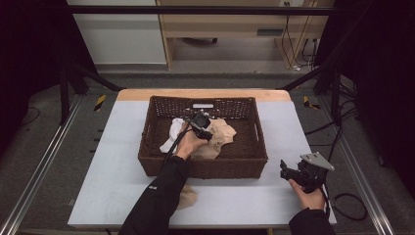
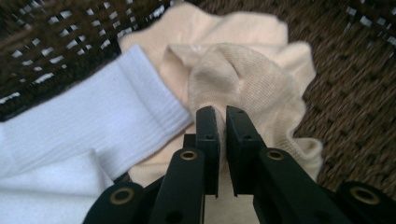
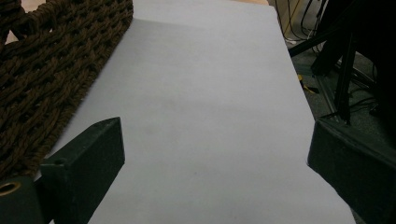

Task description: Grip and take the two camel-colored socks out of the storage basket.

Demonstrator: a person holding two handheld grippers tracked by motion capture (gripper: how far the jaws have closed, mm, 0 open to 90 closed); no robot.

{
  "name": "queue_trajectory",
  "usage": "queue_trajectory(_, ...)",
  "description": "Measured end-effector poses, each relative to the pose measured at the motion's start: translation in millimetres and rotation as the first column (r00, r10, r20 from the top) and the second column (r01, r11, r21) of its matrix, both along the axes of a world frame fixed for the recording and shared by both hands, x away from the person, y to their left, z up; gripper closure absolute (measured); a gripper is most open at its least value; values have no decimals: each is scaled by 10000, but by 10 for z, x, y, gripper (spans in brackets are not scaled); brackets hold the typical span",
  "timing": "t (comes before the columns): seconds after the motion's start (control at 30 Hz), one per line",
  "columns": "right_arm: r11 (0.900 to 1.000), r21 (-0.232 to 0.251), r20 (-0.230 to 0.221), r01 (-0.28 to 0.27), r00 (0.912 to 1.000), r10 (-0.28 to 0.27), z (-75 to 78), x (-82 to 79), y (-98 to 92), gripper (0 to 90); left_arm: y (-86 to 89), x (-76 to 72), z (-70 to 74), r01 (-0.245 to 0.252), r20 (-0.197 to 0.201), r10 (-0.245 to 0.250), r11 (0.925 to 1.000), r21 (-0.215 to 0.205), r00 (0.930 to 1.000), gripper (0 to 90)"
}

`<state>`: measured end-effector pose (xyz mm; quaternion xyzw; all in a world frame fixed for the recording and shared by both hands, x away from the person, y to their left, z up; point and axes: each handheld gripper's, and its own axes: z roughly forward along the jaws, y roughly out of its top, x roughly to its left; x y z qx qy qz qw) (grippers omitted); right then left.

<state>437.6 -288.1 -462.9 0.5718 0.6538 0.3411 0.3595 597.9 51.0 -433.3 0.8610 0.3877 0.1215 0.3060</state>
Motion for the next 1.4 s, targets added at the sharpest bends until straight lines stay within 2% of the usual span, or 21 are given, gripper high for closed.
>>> queue_trajectory(0.13, 10000, -15, 33, 26, 10000, -25, 1, 2, -6, 42, 23, -15, 97, -232, 510, 278, 9958, -884, 9983, 840)
queue_trajectory(0.23, 10000, -9, 54, 31, 10000, -31, 4, 0, -7, 42, 48, -58, 210, -74, 1040, 229, 9890, -1478, 9943, 841)
queue_trajectory(0.27, 10000, -9, 54, 31, 10000, -31, 4, 0, -7, 42, 50, -76, 237, -5, 1189, 193, 9877, -1561, 9927, 841)
queue_trajectory(0.3, 10000, -10, 54, 34, 10000, -34, 3, 1, -7, 42, 53, -103, 273, 94, 1407, 138, 9866, -1631, 9900, 841)
queue_trajectory(0.33, 10000, -32, 49, 27, 10000, -26, 2, 3, -7, 43, 61, -140, 318, 199, 1699, 124, 9822, -1866, 9854, 841)
queue_trajectory(0.4, 10000, -33, 61, 37, 10000, -37, 4, -1, -2, 43, 81, -188, 389, 312, 1998, 144, 9742, -2233, 9797, 842)
queue_trajectory(0.43, 10000, -51, 77, 29, 10000, -29, 5, -2, -4, 43, 108, -242, 474, 427, 2356, 192, 9660, -2548, 9717, 842)
queue_trajectory(0.47, 10000, -51, 77, 29, 10000, -29, 5, -2, -4, 43, 108, -242, 474, 427, 2356, 192, 9660, -2548, 9717, 842)
queue_trajectory(0.53, 10000, -44, 77, 37, 10000, -37, 6, -3, -4, 43, 142, -303, 569, 578, 2721, 227, 9571, -2839, 9620, 842)
queue_trajectory(0.67, 10000, -74, 80, 44, 10000, -44, 6, -2, -4, 43, 204, -399, 706, 757, 3183, 305, 9457, -3161, 9475, 842)
queue_trajectory(0.73, 9999, -92, 79, 50, 10000, -49, 5, -2, -3, 43, 233, -455, 773, 828, 3435, 397, 9388, -3345, 9383, 842)
queue_trajectory(0.77, 9999, -106, 82, 48, 10000, -47, 5, -1, -4, 43, 248, -474, 796, 876, 3541, 383, 9389, -3329, 9344, 842)
queue_trajectory(0.8, 9999, -106, 82, 48, 10000, -47, 5, -1, -4, 43, 259, -500, 824, 923, 3711, 421, 9370, -3370, 9276, 842)
queue_trajectory(0.83, 9999, -108, 79, 51, 10000, -50, 5, -1, -5, 43, 273, -534, 858, 986, 3873, 457, 9335, -3447, 9208, 842)
queue_trajectory(0.9, 10000, -81, 86, 33, 10000, -32, 7, -4, -4, 43, 297, -585, 912, 1093, 4052, 498, 9264, -3602, 9129, 842)
queue_trajectory(1.0, 10000, -55, 128, 42, 9999, -41, 11, -7, -1, 43, 332, -666, 989, 1306, 4194, 490, 9120, -3889, 9065, 842)
queue_trajectory(1.13, 9999, -102, 125, 39, 9999, -38, 10, -5, -6, 43, 377, -789, 1088, 1594, 4404, 400, 8997, -4064, 8969, 842)
queue_trajectory(1.2, 9999, -115, 136, 49, 9999, -48, 11, -6, -6, 43, 409, -864, 1135, 1757, 4498, 368, 8897, -4214, 8924, 842)
queue_trajectory(1.27, 9999, -106, 136, 80, 9999, -79, 14, -9, -5, 43, 465, -974, 1193, 1951, 4592, 345, 8751, -4429, 8876, 842)
queue_trajectory(1.33, 9999, -111, 135, 95, 9999, -94, 14, -10, -6, 43, 484, -1009, 1211, 2011, 4615, 316, 8722, -4459, 8866, 841)
queue_trajectory(1.4, 9999, -106, 120, 98, 9999, -97, 14, -11, -5, 43, 528, -1084, 1243, 2111, 4709, 326, 8650, -4551, 8816, 842)
